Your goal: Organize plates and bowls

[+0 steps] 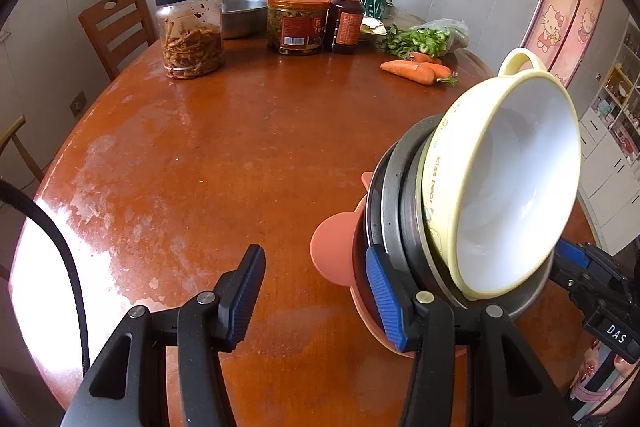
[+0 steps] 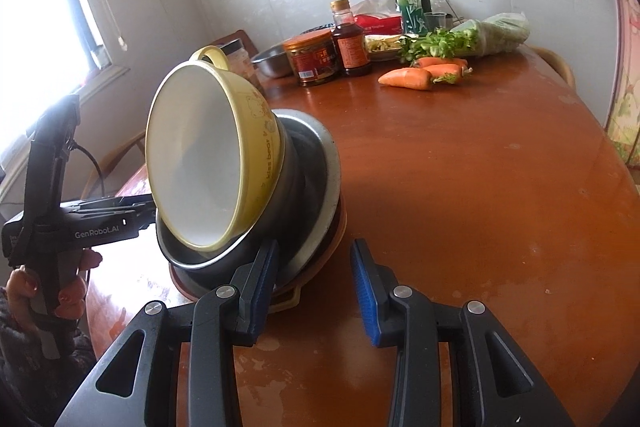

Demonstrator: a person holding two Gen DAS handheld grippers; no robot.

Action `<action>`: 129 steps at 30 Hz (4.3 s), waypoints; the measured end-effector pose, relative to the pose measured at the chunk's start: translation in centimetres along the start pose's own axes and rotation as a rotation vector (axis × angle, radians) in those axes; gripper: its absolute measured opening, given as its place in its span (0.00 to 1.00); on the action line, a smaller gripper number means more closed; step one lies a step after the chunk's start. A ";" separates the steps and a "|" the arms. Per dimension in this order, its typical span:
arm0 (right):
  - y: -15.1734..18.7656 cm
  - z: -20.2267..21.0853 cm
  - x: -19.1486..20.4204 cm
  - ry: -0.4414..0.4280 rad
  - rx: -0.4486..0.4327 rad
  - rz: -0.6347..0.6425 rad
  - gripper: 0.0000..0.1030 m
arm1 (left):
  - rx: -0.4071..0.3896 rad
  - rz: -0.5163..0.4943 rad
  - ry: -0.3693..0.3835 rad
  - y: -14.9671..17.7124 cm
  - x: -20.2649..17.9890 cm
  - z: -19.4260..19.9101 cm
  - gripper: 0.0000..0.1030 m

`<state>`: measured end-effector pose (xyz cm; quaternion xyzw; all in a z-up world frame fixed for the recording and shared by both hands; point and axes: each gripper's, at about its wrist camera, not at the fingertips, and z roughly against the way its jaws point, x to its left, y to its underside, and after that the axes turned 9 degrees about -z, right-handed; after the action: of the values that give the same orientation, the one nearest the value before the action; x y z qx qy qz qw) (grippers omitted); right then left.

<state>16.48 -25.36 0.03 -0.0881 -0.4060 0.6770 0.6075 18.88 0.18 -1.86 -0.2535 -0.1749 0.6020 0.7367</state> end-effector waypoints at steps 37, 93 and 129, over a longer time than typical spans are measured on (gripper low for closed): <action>-0.5 -1.3 0.7 -0.027 0.012 -0.028 0.40 | -0.007 0.003 -0.002 0.0 1.0 -0.6 0.51; 7.8 6.7 5.7 0.227 -0.150 0.083 0.78 | -0.106 0.041 -0.131 9.9 -3.5 8.3 0.69; 12.3 6.3 5.1 0.230 -0.165 -0.065 0.78 | -0.062 -0.002 -0.148 14.0 -7.1 7.2 0.70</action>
<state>2.09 -22.77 -2.03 -0.2016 -0.3907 0.6066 0.6624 2.15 -3.50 -3.82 -0.2307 -0.2478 0.6128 0.7141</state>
